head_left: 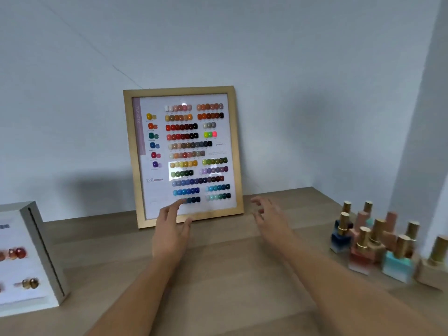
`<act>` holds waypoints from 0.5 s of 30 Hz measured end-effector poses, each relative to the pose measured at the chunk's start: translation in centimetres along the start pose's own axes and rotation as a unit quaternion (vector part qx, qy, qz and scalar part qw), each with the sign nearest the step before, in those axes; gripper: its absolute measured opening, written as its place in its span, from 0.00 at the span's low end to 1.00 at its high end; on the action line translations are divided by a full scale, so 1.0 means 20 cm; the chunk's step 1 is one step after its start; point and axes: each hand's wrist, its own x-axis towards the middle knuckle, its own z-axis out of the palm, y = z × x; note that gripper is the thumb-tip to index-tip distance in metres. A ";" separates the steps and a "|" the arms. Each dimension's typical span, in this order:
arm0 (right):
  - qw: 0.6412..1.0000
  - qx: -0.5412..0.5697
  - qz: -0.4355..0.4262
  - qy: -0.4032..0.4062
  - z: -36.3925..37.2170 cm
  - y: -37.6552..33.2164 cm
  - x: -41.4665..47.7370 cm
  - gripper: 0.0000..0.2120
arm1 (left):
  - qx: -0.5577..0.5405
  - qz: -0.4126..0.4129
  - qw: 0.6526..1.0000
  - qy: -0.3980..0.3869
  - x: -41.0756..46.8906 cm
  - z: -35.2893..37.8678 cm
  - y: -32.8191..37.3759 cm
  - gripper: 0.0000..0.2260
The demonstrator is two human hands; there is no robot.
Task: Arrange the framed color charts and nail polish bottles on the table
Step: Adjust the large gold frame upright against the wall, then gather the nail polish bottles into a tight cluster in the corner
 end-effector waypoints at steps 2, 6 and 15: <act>0.999 0.010 -0.029 0.028 -0.17 -0.05 0.01 0.08 | -0.016 0.038 0.999 -0.027 0.01 0.06 0.17 0.20; 0.992 -0.039 -0.067 0.099 -0.59 -0.11 0.03 0.05 | -0.031 0.124 0.989 -0.072 0.03 0.18 0.56 0.18; 0.983 -0.138 0.027 0.114 -1.27 0.10 -0.13 0.05 | -0.040 0.229 0.952 -0.199 -0.04 0.50 1.21 0.16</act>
